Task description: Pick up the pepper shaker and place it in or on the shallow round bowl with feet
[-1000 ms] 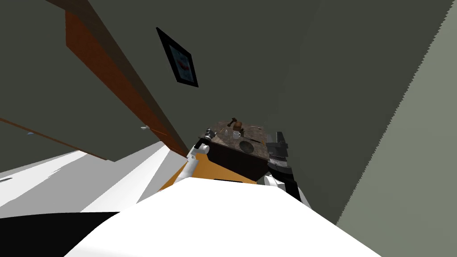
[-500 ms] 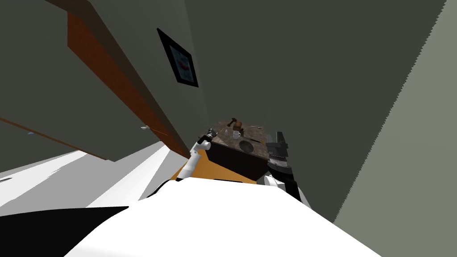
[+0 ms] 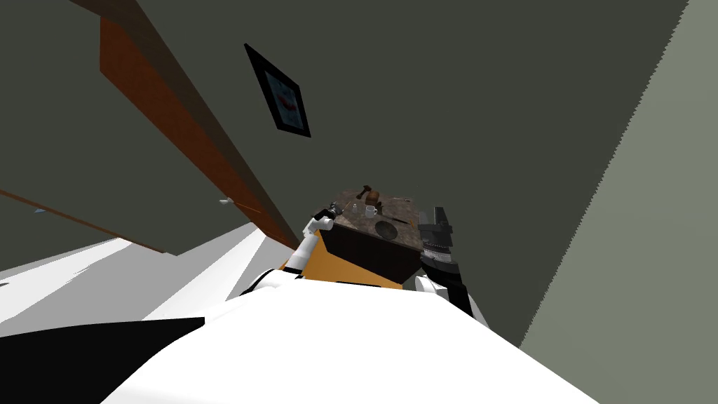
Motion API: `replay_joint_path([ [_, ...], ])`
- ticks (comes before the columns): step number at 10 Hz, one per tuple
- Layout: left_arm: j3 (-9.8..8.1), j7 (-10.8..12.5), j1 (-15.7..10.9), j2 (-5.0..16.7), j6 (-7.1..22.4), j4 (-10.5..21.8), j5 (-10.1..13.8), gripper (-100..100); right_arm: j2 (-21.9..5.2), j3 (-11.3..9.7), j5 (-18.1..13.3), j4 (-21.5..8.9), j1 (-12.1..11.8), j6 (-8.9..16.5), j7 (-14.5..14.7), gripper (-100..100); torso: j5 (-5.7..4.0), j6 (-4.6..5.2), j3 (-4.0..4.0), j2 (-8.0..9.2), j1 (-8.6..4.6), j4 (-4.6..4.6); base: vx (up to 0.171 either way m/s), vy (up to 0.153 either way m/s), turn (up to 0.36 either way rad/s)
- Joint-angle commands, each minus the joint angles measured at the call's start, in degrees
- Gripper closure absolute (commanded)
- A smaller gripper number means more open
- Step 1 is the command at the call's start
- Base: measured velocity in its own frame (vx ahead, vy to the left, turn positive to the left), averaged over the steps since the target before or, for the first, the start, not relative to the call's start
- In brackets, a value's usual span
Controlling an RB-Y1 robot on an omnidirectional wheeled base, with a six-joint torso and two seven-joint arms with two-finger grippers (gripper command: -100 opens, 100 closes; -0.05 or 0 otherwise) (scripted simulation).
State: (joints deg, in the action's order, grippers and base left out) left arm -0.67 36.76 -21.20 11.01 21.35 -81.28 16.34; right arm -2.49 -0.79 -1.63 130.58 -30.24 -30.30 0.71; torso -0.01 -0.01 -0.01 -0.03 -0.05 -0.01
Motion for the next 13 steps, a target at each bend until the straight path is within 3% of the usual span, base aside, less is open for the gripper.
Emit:
replay_joint_path([
  [1, 0.00, 0.3, -1.0, 0.2, 0.7, 2.0, 0.3, -100, 0.0, 0.0, 0.0, 0.0, 0.0, 0.0, 0.0, 0, 0.00, 0.00, 0.00, 0.00, 0.00, 0.00, 0.000, 0.000, 0.000],
  [2, -0.29, 1.9, -3.6, 0.5, 3.4, 4.2, 1.0, -100, 0.0, 0.0, 0.0, 0.0, 0.0, 0.0, 0.0, 0, 0.00, -0.01, 0.00, 0.00, 0.02, 0.00, 0.004, -0.007, -0.028],
  [3, -0.29, 1.9, -4.2, 0.5, 3.7, 5.9, 1.0, -100, 0.0, 0.0, 0.0, 0.0, 0.0, 0.0, 0.0, 0, 0.00, 0.01, 0.00, -0.01, 0.00, 0.00, 0.006, -0.006, -0.017],
  [6, -0.93, 5.1, -9.4, 0.9, 8.7, 11.0, 2.3, -100, 0.0, 0.0, 0.0, 0.0, 0.0, 0.0, 0.0, 0, 0.00, 0.00, -0.02, -0.04, 0.00, -0.01, 0.012, -0.007, -0.027],
  [8, -0.93, 5.1, -10.4, 0.9, 9.7, 13.5, 2.3, -100, 0.0, 0.0, 0.0, 0.0, 0.0, 0.0, 0.0, 0, 0.00, 0.00, -0.03, -0.05, -0.01, -0.01, 0.012, -0.004, -0.010],
  [9, -1.29, 6.5, -13.0, 1.1, 12.2, 15.8, 3.0, -100, 0.0, 0.0, 0.0, 0.0, 0.0, 0.0, 0.0, 0, 0.01, -0.02, -0.02, -0.03, 0.02, -0.01, 0.014, -0.001, -0.033],
  [10, -1.29, 6.5, -13.4, 1.1, 12.6, 17.3, 3.0, -100, 0.0, 0.0, 0.0, 0.0, 0.0, 0.0, 0.0, 0, 0.00, 0.01, -0.02, -0.05, 0.02, 0.00, 0.017, -0.001, -0.027],
  [13, -2.05, 9.3, -18.6, 1.5, 17.6, 22.4, 4.2, -100, 0.0, 0.0, 0.0, 0.0, 0.0, 0.0, 0.0, 0, 0.00, -0.01, -0.04, -0.07, 0.00, -0.02, 0.024, -0.003, -0.034],
])
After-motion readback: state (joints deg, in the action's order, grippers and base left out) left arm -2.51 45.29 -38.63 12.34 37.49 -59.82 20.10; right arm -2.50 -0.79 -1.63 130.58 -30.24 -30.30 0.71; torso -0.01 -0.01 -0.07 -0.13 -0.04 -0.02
